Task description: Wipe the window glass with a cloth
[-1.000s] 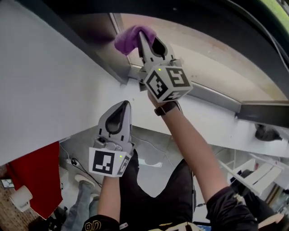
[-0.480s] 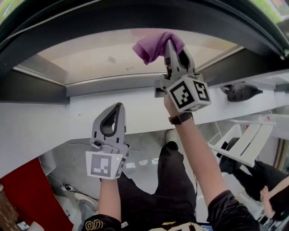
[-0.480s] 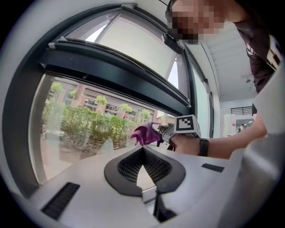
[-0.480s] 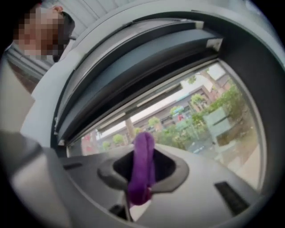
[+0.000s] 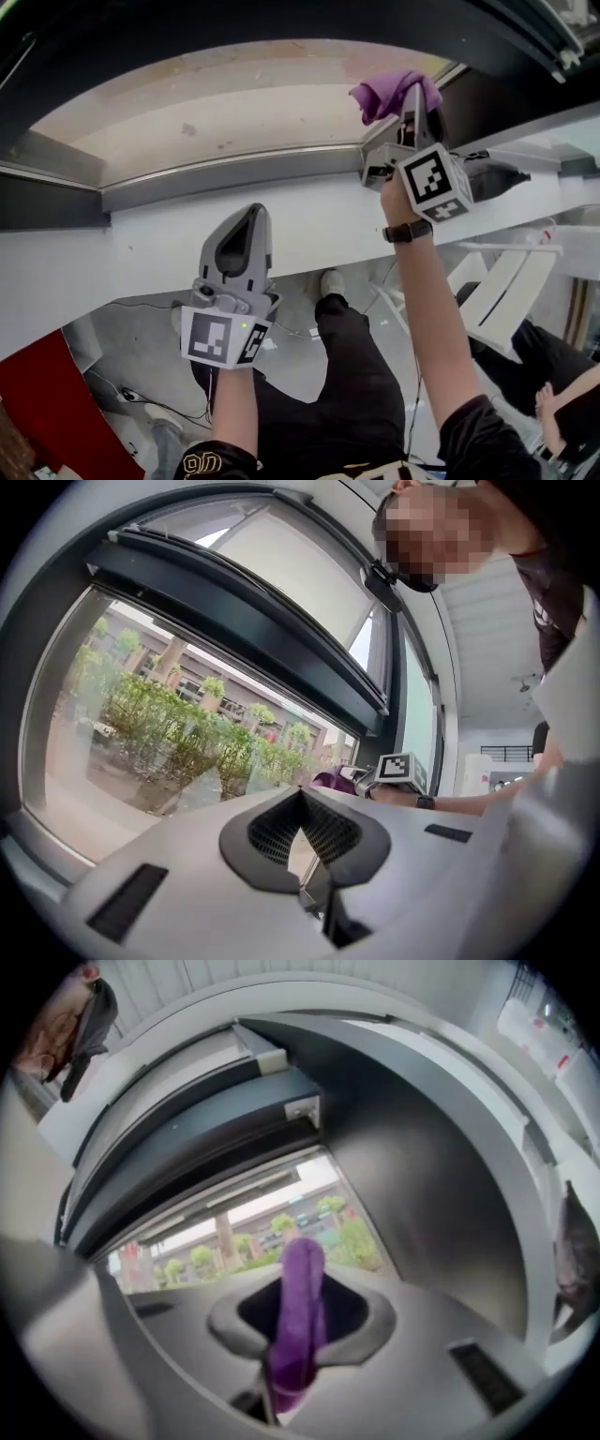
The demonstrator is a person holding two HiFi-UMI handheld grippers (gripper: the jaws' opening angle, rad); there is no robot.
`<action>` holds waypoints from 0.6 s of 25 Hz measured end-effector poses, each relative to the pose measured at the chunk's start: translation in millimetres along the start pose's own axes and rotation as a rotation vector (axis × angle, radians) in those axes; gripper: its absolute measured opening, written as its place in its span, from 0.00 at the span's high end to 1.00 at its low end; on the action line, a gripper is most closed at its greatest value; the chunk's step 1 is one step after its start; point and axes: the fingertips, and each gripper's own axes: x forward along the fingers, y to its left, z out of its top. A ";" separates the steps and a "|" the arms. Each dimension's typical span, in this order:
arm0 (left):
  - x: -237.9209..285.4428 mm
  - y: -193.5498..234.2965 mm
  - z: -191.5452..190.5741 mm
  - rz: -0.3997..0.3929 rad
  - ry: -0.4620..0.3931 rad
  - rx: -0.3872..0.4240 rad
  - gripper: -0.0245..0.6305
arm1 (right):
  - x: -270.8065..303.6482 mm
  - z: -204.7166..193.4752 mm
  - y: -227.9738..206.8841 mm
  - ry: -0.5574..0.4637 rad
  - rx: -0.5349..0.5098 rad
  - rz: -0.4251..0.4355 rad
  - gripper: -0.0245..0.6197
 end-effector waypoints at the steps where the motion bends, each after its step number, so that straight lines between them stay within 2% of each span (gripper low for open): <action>1: -8.4 7.3 3.7 0.015 -0.005 -0.009 0.94 | -2.6 -6.6 15.7 0.006 0.003 0.026 0.85; 3: -29.9 30.6 11.7 0.058 0.002 0.017 0.94 | -8.8 -27.7 64.8 0.031 0.005 0.105 0.85; 6: -72.9 85.2 26.1 0.141 0.040 0.096 0.94 | -19.7 -75.9 168.7 0.093 0.045 0.257 0.85; 8: -109.3 131.3 38.5 0.227 0.054 0.138 0.94 | -24.7 -114.8 251.2 0.137 0.081 0.385 0.85; 11: -168.7 197.6 53.2 0.380 0.042 0.149 0.94 | -34.4 -173.9 379.4 0.201 0.086 0.581 0.85; 15: -220.6 258.0 72.8 0.455 0.043 0.178 0.94 | -31.5 -230.6 512.7 0.235 0.105 0.719 0.85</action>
